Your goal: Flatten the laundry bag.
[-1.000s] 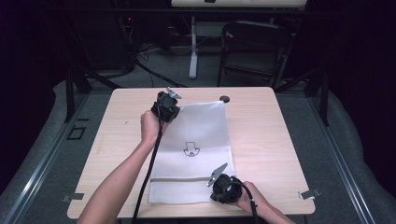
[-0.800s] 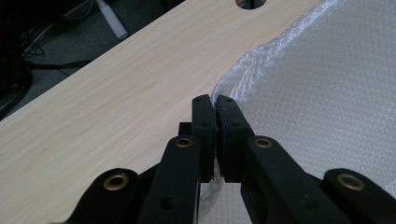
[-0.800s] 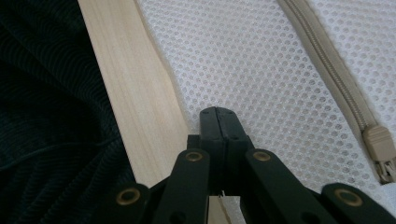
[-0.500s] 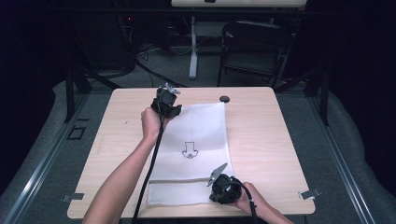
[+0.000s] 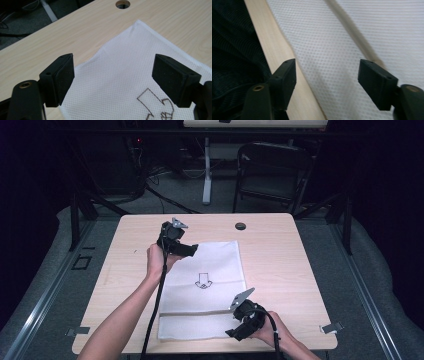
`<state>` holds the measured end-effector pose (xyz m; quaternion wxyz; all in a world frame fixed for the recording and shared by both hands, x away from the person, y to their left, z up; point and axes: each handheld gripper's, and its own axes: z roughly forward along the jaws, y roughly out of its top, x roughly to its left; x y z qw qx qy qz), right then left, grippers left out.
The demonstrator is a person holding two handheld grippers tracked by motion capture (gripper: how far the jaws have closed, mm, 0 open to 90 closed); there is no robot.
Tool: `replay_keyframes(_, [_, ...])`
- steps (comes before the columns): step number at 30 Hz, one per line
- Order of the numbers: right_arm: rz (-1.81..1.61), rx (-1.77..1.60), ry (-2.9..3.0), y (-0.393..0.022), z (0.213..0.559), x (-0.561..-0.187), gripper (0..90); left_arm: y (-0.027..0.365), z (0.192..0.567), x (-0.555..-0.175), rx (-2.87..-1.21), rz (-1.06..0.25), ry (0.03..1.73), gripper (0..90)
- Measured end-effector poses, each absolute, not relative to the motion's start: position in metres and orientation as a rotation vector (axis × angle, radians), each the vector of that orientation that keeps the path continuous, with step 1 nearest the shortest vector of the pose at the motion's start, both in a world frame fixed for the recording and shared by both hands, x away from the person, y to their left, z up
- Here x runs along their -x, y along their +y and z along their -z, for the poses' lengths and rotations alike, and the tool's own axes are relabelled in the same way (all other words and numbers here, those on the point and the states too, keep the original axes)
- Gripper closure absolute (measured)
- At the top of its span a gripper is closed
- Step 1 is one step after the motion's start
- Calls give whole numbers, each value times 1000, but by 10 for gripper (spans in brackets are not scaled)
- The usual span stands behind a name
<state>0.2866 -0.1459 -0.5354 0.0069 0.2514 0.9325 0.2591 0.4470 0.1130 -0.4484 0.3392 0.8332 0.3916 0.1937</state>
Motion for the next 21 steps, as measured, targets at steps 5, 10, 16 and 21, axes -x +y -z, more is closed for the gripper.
replay_keyframes(5, [-835, -827, 2864, -163, 527, -295, 170, 116, 455, -430, -2185, -462, 994, 148])
replay_keyframes(10, [-846, -879, 2836, -176, 521, -303, 130, 113, 462, -409, -2216, -426, 944, 130])
replay_keyframes(16, [-822, -942, 2802, -188, 517, -310, 104, 109, 467, -388, -2208, -382, 909, 109])
replay_keyframes(21, [-833, -975, 2781, -194, 516, -312, 111, 111, 473, -377, -2206, -341, 899, 101])
